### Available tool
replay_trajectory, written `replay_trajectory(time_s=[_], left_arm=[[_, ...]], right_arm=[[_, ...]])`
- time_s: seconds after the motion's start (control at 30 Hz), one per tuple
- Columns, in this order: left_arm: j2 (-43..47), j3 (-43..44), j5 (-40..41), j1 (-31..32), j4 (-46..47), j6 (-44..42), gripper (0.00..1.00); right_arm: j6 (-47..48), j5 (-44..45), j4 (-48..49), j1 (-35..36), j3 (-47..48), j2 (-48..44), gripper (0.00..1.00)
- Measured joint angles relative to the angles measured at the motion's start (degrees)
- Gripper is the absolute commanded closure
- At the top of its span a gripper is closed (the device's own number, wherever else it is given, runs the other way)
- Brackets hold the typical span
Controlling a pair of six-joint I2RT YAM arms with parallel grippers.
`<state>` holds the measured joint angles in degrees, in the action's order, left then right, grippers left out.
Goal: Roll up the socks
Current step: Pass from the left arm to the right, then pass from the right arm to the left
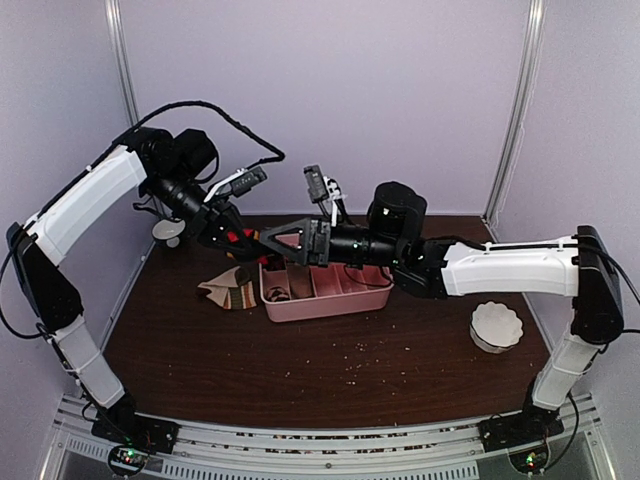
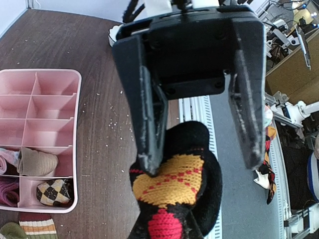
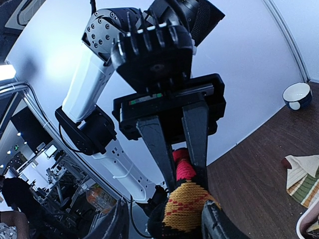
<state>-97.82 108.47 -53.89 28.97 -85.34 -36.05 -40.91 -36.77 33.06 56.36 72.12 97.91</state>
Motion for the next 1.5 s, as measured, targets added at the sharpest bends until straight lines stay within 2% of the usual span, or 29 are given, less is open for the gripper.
replay_trajectory(time_s=[0.1, 0.17, 0.27, 0.33, 0.5, 0.57, 0.63, 0.8, 0.87, 0.93, 1.17, 1.33, 1.5], left_arm=[[0.3, 0.0, 0.0, 0.0, -1.0, -0.6, 1.0], [0.6, 0.1, -0.2, 0.0, -1.6, -0.9, 1.0], [0.9, 1.0, -0.4, 0.0, -1.8, -1.2, 1.0], [1.1, 1.5, -0.3, 0.0, -2.0, -1.4, 1.0], [1.2, 1.7, -0.2, -0.1, -2.6, -1.9, 1.0], [1.2, 1.7, -0.2, -0.3, -3.1, -2.1, 0.91], [1.2, 1.7, -0.4, -0.6, -3.3, -2.4, 0.8], [1.2, 1.7, -2.6, -0.7, -3.5, -3.1, 0.7], [1.2, 1.7, -3.7, -0.8, -4.0, -3.1, 0.59], [1.2, 1.7, -4.9, -0.8, -4.6, -3.0, 0.58], [2.6, 0.1, -8.0, -1.7, -1.7, 2.2, 0.6], [4.5, -1.3, -8.5, -2.2, 1.5, 6.6, 0.82], [5.6, -1.9, -7.5, -2.7, 3.8, 10.1, 0.9]], right_arm=[[0.1, 0.1, -1.3, 0.1, 0.6, 0.4, 0.4], [0.4, 0.2, -2.7, 0.1, 0.9, 0.5, 0.4], [1.5, 1.0, -5.3, 0.2, 0.9, 0.5, 0.46], [2.2, 1.3, -7.0, 0.2, 0.9, 0.5, 0.54], [2.8, 1.5, -7.9, 0.3, 1.4, 0.5, 0.85], [2.6, 1.8, -7.3, 0.4, 1.4, 0.4, 1.0], [1.9, 2.2, -6.5, 0.5, 1.3, 0.5, 1.0], [0.3, 3.4, -1.6, 0.7, -0.7, 0.5, 1.0], [-0.3, 3.9, 0.9, 0.9, -1.9, 0.5, 1.0], [-0.9, 4.7, 3.7, 0.9, -3.2, 0.5, 1.0], [-1.6, 8.5, 12.0, 1.2, -7.3, 0.5, 1.0], [-1.6, 10.7, 13.9, 1.9, -7.2, 0.5, 1.0], [-1.8, 12.3, 15.6, 2.6, -6.4, 1.9, 1.0]])
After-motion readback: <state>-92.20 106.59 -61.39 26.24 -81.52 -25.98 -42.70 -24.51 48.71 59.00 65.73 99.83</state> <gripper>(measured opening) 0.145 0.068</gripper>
